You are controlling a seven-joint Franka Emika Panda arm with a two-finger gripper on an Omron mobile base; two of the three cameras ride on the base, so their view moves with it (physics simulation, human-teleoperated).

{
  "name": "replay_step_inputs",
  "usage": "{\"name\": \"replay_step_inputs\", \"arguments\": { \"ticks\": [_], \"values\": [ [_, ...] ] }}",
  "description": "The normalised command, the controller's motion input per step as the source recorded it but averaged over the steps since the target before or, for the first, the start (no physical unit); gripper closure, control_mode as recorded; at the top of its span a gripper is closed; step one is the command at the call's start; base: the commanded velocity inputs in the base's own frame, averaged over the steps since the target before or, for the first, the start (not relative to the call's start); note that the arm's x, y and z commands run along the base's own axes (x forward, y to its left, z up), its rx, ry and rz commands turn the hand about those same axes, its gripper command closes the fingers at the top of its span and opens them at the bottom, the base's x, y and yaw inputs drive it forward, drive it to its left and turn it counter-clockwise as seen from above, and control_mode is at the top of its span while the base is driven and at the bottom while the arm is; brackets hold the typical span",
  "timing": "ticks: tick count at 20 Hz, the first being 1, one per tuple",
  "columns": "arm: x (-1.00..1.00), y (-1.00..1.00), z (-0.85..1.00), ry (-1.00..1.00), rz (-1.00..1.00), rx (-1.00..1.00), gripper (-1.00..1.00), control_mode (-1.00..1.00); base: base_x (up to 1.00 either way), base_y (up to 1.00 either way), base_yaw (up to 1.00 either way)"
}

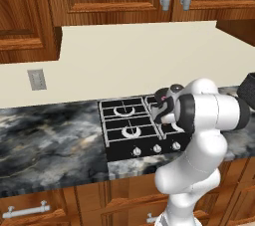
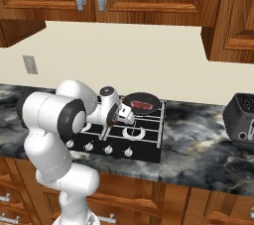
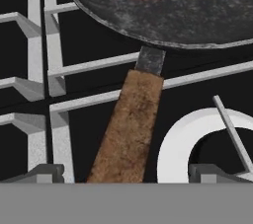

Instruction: Pick up the pan with the steak in it and place it on the dining table. Then place the steak on the plate.

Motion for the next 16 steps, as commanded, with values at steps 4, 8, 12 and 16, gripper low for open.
{"name": "replay_step_inputs", "arguments": {
  "ticks": [4, 8, 12, 16],
  "values": [
    [0.06, 0.0, -0.16, 0.0, -0.01, 0.0, -1.0, -1.0, 0.0, 0.0, 0.0],
    [0.07, 0.0, -0.18, 0.0, -0.01, 0.0, -1.0, -1.0, 0.0, 0.0, 0.0],
    [0.0, 0.0, 0.0, 0.0, 0.0, 0.0, 1.0, -1.0, 0.0, 0.0, 0.0],
    [0.05, 0.02, 0.06, 0.0, -0.04, 0.0, 1.0, -1.0, 0.0, 0.0, 0.0]
  ]
}}
